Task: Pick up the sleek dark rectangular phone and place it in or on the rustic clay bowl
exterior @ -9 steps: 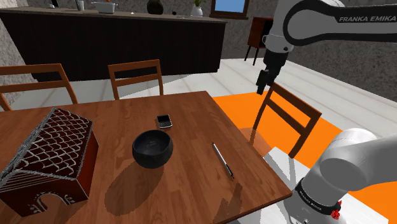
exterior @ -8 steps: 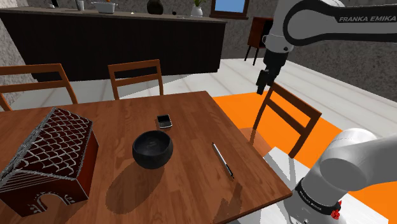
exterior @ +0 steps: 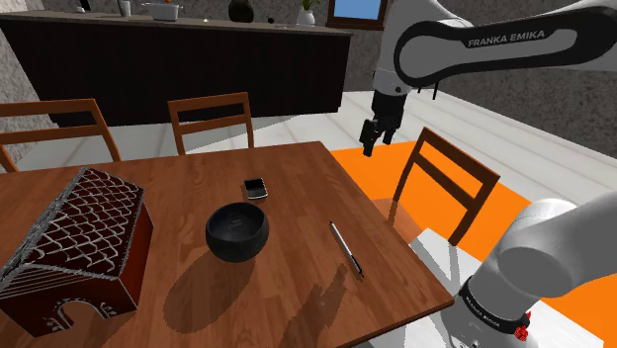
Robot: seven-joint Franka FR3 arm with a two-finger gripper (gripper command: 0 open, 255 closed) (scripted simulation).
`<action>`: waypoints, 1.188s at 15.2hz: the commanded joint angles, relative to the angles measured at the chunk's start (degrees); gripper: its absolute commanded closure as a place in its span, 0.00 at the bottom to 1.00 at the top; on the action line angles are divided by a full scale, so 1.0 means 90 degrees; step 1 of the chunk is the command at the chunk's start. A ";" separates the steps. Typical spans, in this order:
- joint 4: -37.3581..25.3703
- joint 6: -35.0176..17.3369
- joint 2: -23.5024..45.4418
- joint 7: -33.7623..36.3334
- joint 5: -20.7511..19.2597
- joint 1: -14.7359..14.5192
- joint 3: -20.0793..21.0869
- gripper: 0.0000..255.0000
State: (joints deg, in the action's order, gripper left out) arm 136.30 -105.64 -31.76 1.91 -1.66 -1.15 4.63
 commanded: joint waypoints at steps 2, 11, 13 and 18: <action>-0.0203 -0.0352 0.0590 0.0444 0.0156 -0.0065 0.0241 0.00; -0.1374 -0.1127 0.2605 0.1692 0.0282 -0.0210 0.0829 0.00; -0.1725 -0.1236 0.3078 0.1965 0.0246 -0.0253 0.0922 0.00; -0.2755 -0.1391 0.4292 0.2622 0.0086 -0.0410 0.1075 0.00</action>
State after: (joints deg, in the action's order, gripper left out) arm 114.16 -118.51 4.52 24.19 -0.56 -4.47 14.03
